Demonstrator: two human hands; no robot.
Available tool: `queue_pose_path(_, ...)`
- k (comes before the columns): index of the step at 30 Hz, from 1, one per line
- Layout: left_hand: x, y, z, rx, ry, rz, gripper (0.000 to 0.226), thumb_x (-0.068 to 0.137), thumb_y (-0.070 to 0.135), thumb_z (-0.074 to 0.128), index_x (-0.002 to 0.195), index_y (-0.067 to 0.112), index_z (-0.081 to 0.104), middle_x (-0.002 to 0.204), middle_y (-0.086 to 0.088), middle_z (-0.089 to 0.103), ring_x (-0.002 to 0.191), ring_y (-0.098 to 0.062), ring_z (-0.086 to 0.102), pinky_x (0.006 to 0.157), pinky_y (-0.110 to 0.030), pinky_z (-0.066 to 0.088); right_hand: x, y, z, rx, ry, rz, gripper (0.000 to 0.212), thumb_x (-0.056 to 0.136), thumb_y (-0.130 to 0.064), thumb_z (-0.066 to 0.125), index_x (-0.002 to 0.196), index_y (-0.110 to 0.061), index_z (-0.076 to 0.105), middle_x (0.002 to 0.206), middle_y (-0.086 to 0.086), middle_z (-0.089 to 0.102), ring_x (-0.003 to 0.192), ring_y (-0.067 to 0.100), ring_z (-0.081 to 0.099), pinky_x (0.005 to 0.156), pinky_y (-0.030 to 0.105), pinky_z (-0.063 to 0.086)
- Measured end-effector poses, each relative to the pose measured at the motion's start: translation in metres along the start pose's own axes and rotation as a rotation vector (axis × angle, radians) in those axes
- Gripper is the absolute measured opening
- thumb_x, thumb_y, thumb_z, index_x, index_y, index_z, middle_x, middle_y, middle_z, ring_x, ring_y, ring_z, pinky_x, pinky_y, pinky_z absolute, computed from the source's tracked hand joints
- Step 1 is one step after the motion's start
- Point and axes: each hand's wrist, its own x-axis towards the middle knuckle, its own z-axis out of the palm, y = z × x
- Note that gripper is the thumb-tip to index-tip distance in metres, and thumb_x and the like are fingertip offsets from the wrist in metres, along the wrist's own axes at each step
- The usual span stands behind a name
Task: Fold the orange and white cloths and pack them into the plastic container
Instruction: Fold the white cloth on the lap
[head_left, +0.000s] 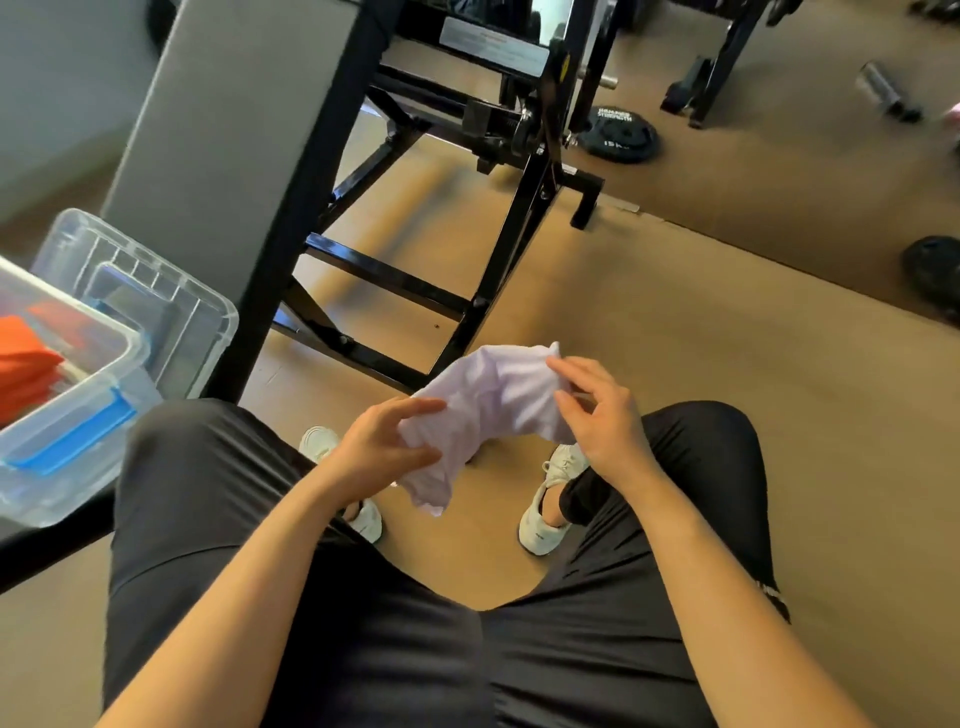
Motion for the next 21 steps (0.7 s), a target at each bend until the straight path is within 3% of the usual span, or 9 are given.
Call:
queue_pose_path(4,0.001,0.003,0.004,-0.175,0.038,-0.061,0.065,0.084,0.025,0.081,0.142,0.035,0.055,0.135,0.009,0.058,0.109,-0.012,0.066,0.091,-0.033,0.058,-0.012,-0.022,0.024,0.065,-0.148,-0.023,0.039,0.098,-0.006,0.056,0.134,-0.021,0.062,0.132,-0.013,0.056,0.120,0.001,0.056,0.093,0.015,0.048)
queue_pose_path(6,0.000,0.009,0.007,-0.359,0.033,-0.105,0.061,0.089,0.018,0.076,0.144,0.029,0.053,0.129,0.005,0.063,0.098,-0.016,0.074,0.082,-0.033,0.062,-0.019,-0.031,0.034,0.093,-0.234,-0.033,0.040,0.098,-0.007,0.057,0.135,-0.021,0.061,0.132,-0.020,0.053,0.122,-0.005,0.052,0.094,0.009,0.044)
queue_pose_path(10,0.001,0.015,0.008,-0.605,0.025,-0.133,0.042,0.098,0.019,0.063,0.139,0.023,0.058,0.132,-0.007,0.064,0.104,-0.026,0.073,0.083,-0.040,0.063,-0.031,-0.039,0.053,0.094,-0.391,-0.079,0.046,0.097,-0.006,0.059,0.141,-0.018,0.056,0.143,-0.008,0.051,0.134,0.001,0.045,0.109,0.018,0.041)
queue_pose_path(12,0.002,0.014,0.009,-0.608,0.050,-0.155,0.044,0.097,0.031,0.065,0.140,0.026,0.058,0.139,-0.003,0.060,0.115,-0.023,0.067,0.090,-0.043,0.061,-0.033,-0.038,0.060,0.119,-0.446,-0.077,0.044,0.097,-0.008,0.058,0.140,-0.016,0.056,0.142,-0.005,0.055,0.135,0.006,0.048,0.112,0.027,0.042)
queue_pose_path(15,0.002,0.015,0.009,-0.516,0.077,-0.121,0.061,0.085,0.050,0.075,0.139,0.028,0.058,0.139,0.007,0.059,0.116,-0.020,0.067,0.093,-0.040,0.061,-0.035,-0.039,0.061,0.273,-0.484,0.068,0.034,0.100,-0.010,0.054,0.132,-0.016,0.061,0.129,-0.002,0.064,0.122,0.012,0.060,0.101,0.032,0.051)
queue_pose_path(18,0.000,0.019,0.012,-0.418,0.165,-0.045,0.050,0.085,0.033,0.079,0.131,0.024,0.064,0.127,0.006,0.063,0.105,-0.020,0.069,0.079,-0.031,0.063,-0.034,-0.035,0.060,0.436,-0.437,0.156,0.025,0.101,-0.006,0.051,0.123,-0.007,0.062,0.119,0.007,0.069,0.116,0.018,0.064,0.095,0.029,0.053)
queue_pose_path(21,-0.002,0.019,0.012,-0.399,0.185,0.027,0.036,0.089,0.013,0.076,0.124,0.019,0.069,0.119,0.001,0.069,0.104,-0.022,0.071,0.077,-0.030,0.063,-0.031,-0.028,0.060,0.562,-0.347,0.241,0.022,0.095,-0.011,0.056,0.115,-0.008,0.062,0.112,0.015,0.071,0.112,0.033,0.066,0.099,0.044,0.053)
